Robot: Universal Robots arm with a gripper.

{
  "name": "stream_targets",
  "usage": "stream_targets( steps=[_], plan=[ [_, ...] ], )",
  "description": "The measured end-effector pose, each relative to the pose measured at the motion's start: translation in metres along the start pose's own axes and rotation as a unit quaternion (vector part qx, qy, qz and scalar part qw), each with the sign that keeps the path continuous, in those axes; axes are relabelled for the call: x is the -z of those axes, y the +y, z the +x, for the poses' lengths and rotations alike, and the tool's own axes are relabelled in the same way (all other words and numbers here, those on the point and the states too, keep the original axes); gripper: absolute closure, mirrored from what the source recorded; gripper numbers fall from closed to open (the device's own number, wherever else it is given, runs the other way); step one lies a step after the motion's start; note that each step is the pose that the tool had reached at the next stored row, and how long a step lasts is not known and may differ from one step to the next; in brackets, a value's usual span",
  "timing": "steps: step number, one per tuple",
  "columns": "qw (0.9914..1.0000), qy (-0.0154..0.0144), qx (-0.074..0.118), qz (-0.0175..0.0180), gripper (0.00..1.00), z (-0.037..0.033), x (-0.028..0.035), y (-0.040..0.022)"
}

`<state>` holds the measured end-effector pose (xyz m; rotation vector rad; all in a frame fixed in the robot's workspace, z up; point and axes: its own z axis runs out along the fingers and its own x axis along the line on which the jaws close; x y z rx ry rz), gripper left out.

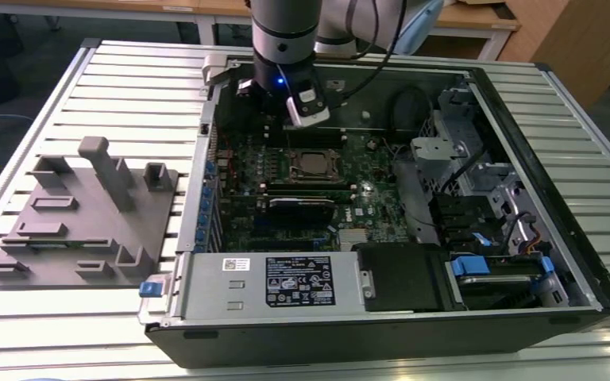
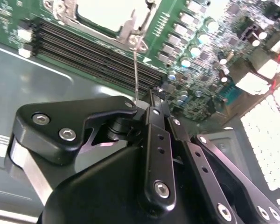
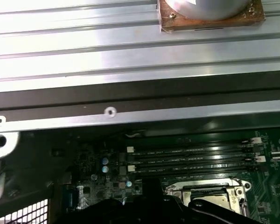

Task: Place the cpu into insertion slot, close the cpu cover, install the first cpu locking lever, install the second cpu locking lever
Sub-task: 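Install the first cpu locking lever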

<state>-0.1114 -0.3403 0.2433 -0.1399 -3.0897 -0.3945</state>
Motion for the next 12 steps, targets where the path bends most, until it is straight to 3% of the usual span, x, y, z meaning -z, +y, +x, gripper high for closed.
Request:
stream_targets(
  steps=[12],
  plan=[
    [0.99998,-0.0017,-0.005,0.0042,0.89,-0.0203,0.0001,0.0024]
  ],
)
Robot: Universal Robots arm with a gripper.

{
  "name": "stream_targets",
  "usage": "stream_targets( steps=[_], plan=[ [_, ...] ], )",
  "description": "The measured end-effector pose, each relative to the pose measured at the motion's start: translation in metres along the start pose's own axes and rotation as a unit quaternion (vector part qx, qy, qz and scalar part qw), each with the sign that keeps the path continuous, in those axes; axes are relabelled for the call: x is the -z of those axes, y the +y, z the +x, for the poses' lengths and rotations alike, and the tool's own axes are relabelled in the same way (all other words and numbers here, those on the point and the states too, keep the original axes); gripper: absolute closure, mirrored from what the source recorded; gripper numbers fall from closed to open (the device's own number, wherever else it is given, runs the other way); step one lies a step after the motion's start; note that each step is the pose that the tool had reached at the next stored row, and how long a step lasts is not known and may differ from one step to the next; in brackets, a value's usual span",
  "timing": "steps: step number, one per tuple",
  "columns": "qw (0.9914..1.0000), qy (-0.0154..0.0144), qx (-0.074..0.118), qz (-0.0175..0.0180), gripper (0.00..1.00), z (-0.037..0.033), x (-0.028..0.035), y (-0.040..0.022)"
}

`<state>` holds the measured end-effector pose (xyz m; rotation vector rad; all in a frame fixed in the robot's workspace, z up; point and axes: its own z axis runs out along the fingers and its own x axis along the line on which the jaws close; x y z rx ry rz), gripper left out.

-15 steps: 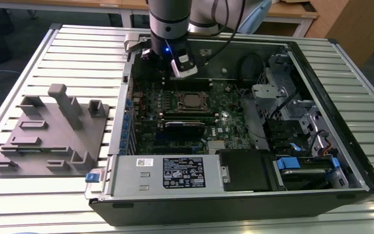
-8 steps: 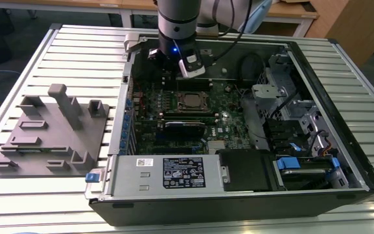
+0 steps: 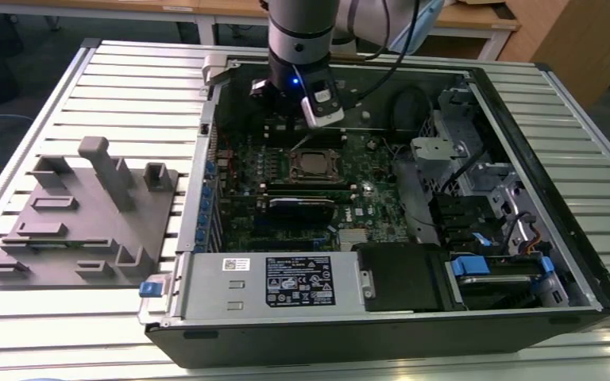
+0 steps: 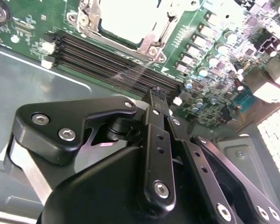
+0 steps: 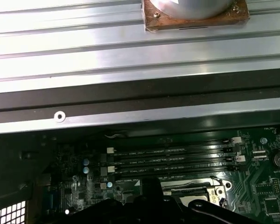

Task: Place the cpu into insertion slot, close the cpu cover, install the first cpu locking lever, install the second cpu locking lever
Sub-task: 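Install the first cpu locking lever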

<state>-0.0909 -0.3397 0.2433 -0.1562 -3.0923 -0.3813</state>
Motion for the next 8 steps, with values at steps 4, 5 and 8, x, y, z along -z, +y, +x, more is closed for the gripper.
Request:
stream_targets(
  steps=[4,5,8],
  plan=[
    [0.99998,-0.0031,0.000,0.0049,0.89,-0.0014,-0.0001,0.0006],
    [0.99996,-0.0047,0.000,0.0077,0.89,-0.0014,-0.0002,0.0009],
    [0.99994,-0.0055,0.000,0.0098,0.89,-0.0014,-0.0002,0.0010]
  ],
)
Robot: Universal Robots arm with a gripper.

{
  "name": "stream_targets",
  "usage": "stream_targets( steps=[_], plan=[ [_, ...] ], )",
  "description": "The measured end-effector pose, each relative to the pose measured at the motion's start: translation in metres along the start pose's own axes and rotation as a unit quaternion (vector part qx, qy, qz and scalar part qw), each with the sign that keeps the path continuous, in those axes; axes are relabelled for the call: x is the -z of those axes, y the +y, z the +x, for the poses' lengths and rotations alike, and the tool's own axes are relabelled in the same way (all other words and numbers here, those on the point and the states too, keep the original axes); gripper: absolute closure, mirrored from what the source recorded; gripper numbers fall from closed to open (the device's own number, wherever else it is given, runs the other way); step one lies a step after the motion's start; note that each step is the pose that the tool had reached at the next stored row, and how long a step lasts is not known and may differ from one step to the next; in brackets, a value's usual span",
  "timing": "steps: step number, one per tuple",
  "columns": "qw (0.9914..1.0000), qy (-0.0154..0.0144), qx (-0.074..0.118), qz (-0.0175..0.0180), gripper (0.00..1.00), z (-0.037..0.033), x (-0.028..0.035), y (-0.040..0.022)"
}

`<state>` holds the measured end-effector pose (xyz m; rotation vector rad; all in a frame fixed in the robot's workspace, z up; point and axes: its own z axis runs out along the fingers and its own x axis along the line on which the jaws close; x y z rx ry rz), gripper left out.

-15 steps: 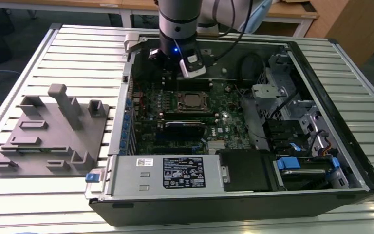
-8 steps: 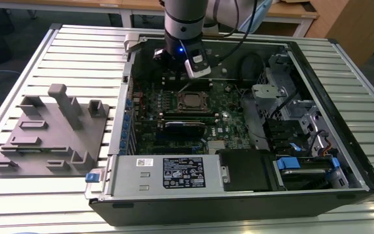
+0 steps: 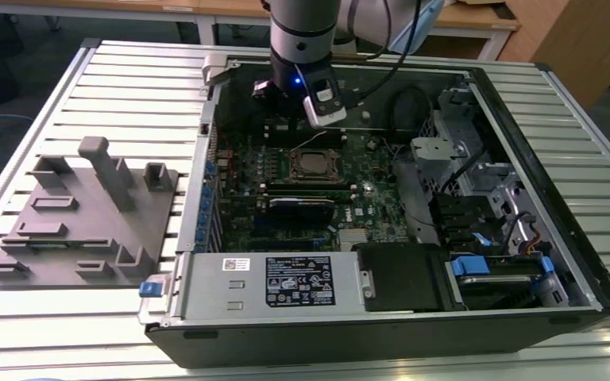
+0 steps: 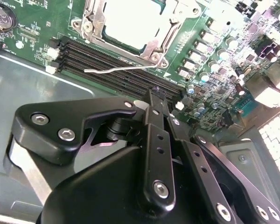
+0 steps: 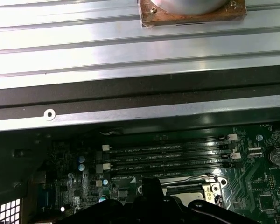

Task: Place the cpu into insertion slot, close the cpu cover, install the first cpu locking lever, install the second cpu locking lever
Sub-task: 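Install the first cpu locking lever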

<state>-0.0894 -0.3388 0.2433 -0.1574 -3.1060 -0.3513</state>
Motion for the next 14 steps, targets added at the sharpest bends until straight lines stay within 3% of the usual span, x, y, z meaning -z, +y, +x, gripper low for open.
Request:
stream_targets(
  steps=[10,14],
  plan=[
    [1.00000,-0.0002,-0.001,0.0002,0.89,-0.0042,-0.0004,0.0011],
    [0.99989,-0.0033,-0.015,-0.0001,0.89,-0.0057,-0.0017,0.0010]
  ],
)
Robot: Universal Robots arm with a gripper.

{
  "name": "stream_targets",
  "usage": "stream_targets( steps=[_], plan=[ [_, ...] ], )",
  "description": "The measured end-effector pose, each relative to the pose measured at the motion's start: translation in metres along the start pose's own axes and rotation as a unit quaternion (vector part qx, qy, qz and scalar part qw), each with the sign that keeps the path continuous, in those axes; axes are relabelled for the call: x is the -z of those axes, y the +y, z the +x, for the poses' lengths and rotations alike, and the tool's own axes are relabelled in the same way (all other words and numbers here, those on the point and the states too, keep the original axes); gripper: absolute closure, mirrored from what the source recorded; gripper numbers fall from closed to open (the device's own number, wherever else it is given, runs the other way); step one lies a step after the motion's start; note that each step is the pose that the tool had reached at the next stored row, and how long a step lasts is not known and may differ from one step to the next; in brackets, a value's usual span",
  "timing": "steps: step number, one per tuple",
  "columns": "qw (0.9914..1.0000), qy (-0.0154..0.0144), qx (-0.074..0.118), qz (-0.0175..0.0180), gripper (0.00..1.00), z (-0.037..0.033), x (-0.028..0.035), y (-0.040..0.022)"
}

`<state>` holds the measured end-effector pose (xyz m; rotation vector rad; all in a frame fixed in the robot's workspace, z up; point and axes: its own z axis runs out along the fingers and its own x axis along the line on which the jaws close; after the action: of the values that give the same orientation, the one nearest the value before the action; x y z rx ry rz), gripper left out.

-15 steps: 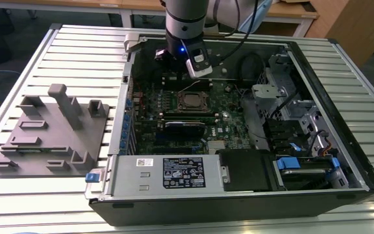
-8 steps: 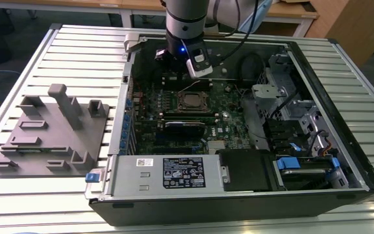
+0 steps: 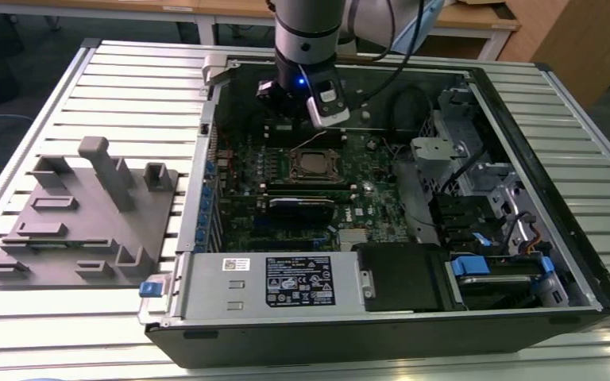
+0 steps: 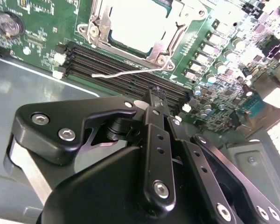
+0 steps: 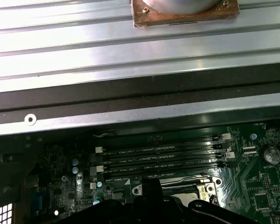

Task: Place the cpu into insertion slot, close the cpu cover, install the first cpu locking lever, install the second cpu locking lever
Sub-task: 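Install the first cpu locking lever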

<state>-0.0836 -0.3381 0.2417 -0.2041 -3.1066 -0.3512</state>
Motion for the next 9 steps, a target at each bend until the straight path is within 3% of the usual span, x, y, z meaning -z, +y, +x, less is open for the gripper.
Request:
stream_targets(
  steps=[3,6,9],
  plan=[
    [0.99984,-0.0039,-0.017,-0.0003,0.89,-0.0002,-0.0009,-0.0002],
    [0.99979,-0.0046,-0.020,-0.0007,0.89,-0.0002,-0.0011,-0.0002],
    [0.99977,-0.0037,-0.020,-0.0064,0.89,-0.0001,-0.0012,-0.0004]
  ],
)
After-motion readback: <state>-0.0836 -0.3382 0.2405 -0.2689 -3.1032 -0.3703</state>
